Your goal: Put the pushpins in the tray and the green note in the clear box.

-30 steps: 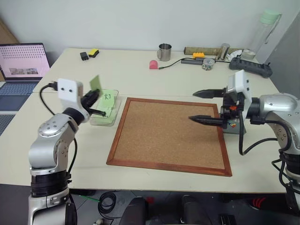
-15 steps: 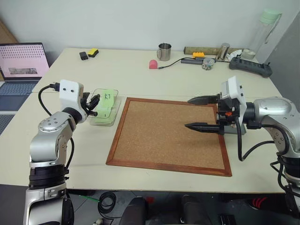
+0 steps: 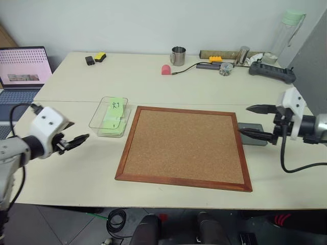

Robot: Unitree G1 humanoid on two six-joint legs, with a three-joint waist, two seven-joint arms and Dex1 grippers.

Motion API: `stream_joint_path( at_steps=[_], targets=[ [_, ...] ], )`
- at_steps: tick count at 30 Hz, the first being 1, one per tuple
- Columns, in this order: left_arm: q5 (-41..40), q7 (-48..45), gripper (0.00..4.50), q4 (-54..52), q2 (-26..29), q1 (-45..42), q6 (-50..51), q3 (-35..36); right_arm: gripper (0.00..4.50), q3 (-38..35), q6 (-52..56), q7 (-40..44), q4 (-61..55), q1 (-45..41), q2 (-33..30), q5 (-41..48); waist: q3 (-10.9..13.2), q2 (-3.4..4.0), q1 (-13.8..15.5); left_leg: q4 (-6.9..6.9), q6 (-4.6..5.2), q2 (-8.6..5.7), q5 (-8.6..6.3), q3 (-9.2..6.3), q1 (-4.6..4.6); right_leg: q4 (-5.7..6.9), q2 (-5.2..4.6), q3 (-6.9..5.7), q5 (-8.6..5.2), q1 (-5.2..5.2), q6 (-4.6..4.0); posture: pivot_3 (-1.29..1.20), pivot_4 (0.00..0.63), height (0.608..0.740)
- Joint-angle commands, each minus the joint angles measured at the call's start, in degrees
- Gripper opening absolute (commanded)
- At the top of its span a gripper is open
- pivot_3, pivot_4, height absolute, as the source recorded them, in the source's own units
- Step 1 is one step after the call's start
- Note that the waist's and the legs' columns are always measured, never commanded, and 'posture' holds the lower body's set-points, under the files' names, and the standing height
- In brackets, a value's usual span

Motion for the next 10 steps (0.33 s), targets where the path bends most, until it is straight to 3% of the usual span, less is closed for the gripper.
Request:
stream_joint_path(
  at_steps=[1, 5, 10],
  targets=[
    [0.55, -7.11, 3.16, 5.15, 4.06, 4.08, -5.85, 7.38, 4.29, -4.47, -7.29, 4.40, 3.25, 4.35, -5.97, -3.61, 0.02, 0.03, 0.02, -0.02, 0.01, -0.01, 0.00, 0.03, 0.01, -0.04, 0.00, 0.01, 0.00, 0.02, 0.00, 0.00, 0.150, 0.740],
    [-0.06, -10.91, 3.16, 10.04, 5.46, 5.56, -8.95, 10.55, 4.29, -6.49, -11.95, 7.49, 7.15, 9.23, -10.37, -5.98, 0.02, 0.04, 0.05, -0.03, 0.04, -0.01, -0.02, 0.10, 0.00, -0.21, -0.01, -0.02, 0.01, 0.09, 0.02, 0.00, 0.150, 0.740],
    [0.09, -12.83, 3.16, 11.77, 4.92, 5.46, -10.98, 10.36, 4.29, -6.73, -13.61, 7.71, 9.04, 9.22, -10.70, -6.28, 0.02, 0.04, -0.05, -0.02, 0.04, 0.05, -0.02, 0.10, 0.03, -0.19, -0.01, 0.01, 0.04, 0.10, 0.03, 0.00, 0.150, 0.740]
  ],
)
